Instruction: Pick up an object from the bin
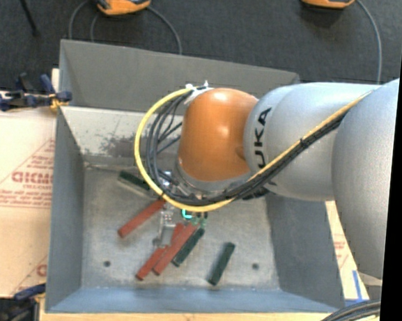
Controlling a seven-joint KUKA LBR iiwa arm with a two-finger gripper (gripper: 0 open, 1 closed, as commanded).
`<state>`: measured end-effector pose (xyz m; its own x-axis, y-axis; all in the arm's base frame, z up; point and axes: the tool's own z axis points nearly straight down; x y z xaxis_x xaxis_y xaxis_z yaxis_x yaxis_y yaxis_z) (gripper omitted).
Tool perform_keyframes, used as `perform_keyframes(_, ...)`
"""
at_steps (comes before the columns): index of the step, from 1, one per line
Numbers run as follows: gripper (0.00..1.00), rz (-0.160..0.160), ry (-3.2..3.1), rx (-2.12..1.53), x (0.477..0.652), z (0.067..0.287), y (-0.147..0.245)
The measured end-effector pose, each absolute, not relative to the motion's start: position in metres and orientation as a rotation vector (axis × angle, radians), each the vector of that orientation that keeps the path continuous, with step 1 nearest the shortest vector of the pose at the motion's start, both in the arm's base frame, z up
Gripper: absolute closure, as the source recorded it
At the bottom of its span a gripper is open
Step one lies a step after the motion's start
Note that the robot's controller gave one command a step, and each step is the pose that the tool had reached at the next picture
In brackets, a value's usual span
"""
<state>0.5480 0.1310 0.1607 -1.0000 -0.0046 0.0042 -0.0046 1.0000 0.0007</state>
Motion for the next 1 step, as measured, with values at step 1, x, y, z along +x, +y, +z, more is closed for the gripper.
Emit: perform_keyframes(1, 0.00, -0.002, -3.143, 0.001, 0.5493, 0.1643, 0.1303)
